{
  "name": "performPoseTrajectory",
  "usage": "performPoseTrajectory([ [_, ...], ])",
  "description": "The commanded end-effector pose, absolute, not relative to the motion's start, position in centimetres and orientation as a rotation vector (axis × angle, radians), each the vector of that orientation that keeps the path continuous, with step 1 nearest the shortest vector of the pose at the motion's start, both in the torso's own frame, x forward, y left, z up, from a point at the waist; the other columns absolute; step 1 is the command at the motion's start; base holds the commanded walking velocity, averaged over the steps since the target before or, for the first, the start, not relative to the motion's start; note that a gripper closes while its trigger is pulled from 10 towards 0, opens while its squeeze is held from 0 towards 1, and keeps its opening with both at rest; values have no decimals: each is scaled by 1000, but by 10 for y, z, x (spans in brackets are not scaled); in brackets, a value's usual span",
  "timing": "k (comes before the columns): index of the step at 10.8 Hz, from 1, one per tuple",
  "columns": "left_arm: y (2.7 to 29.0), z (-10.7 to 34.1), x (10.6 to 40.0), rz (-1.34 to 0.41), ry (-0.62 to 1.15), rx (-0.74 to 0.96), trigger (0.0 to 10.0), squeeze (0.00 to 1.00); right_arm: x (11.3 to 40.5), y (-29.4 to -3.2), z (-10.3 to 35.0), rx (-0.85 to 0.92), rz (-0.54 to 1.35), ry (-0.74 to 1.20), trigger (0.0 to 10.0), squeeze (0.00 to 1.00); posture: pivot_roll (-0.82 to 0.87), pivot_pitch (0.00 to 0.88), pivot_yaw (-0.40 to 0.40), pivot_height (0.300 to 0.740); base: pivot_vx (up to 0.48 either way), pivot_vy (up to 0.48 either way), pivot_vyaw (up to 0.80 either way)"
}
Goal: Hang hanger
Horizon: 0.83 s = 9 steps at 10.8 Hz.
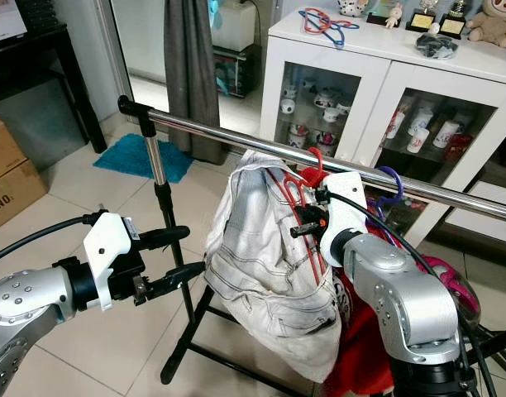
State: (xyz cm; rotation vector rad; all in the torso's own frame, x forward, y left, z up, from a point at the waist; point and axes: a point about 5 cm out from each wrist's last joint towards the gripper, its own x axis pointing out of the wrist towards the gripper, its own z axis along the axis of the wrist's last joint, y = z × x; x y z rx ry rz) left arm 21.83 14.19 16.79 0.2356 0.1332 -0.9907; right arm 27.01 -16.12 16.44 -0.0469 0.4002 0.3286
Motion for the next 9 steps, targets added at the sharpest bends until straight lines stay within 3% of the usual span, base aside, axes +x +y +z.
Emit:
performPoseTrajectory([
  [1, 141, 166, 218, -1003, 143, 248, 10000, 0, 272, -157, 166, -49, 344, 393, 10000, 0, -31, 0, -45, 740, 0, 0, 0],
  [2, 141, 166, 218, -1003, 143, 248, 10000, 0, 273, -157, 165, -41, 335, 396, 10000, 537, -31, 0, -45, 740, 0, 0, 0],
  [3, 141, 166, 218, -1002, 143, 250, 10000, 0, 275, -158, 165, -46, 314, 398, 10000, 1000, -29, 0, -45, 740, 0, 0, 0],
  [4, 141, 166, 219, -1002, 144, 250, 10000, 0, 278, -159, 165, -53, 299, 400, 10000, 392, -29, 0, -46, 740, 0, 0, 0],
  [5, 141, 166, 219, -1003, 144, 250, 10000, 0, 279, -159, 165, -55, 297, 402, 10000, 0, -29, 0, -46, 740, 0, 0, 0],
  [7, 141, 165, 218, -1005, 145, 250, 10000, 0, 282, -157, 163, -44, 286, 414, 10000, 0, -29, 0, -46, 740, 0, 0, 0],
  [8, 141, 165, 218, -1005, 145, 250, 10000, 0, 283, -157, 162, -43, 280, 422, 6196, 0, -29, 0, -46, 740, 0, 0, 0],
  [9, 141, 165, 218, -1006, 145, 250, 10000, 0, 284, -157, 161, -45, 278, 430, 4275, 0, -28, 0, -46, 740, 0, 0, 0],
])
